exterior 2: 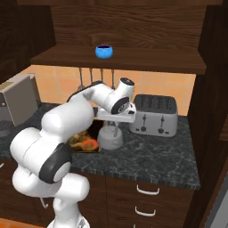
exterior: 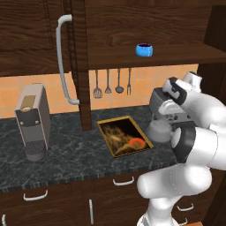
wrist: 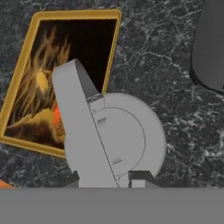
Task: Pick the kettle from the counter and place it on the tray. Then pick the mug from the cabinet and place it on the tray. Then close the cabinet doors.
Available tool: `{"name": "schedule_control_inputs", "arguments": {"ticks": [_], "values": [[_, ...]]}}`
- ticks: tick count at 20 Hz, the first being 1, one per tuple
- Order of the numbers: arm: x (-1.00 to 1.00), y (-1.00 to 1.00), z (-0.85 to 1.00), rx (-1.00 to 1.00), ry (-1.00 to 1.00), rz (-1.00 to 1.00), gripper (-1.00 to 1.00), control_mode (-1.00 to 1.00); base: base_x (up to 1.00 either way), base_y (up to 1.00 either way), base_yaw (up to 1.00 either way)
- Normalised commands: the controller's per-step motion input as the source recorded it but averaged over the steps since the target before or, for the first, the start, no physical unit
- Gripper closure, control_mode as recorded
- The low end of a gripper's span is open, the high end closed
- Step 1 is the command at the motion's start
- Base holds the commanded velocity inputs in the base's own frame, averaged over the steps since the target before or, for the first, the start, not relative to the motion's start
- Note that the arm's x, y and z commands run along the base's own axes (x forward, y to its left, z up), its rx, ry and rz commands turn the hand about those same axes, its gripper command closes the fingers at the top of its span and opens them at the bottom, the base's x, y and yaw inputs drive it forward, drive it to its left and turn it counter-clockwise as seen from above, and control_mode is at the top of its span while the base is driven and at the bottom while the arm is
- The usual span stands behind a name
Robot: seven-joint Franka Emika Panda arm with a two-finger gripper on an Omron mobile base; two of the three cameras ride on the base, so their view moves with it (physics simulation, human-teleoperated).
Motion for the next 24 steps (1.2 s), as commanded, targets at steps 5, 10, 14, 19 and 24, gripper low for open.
{"name": "schedule_control_inputs", "arguments": {"ticks": [5, 10, 14, 19, 24], "values": [[0.0, 0.98, 0.19, -0.05, -0.07, 0.09, 1.0, -1.0, 0.0, 0.0, 0.0], [0.09, 0.96, 0.03, 0.0, -0.09, 0.07, 1.0, -1.0, 0.0, 0.0, 0.0], [0.24, 0.77, 0.0, 0.0, -0.07, 0.1, 1.0, -1.0, 0.0, 0.0, 0.0], [0.39, 0.44, 0.0, 0.0, -0.12, 0.08, 1.0, -1.0, 0.0, 0.0, 0.0], [0.51, 0.01, -0.09, 0.0, -0.08, 0.02, 1.0, -1.0, 0.0, 0.0, 0.0]]}}
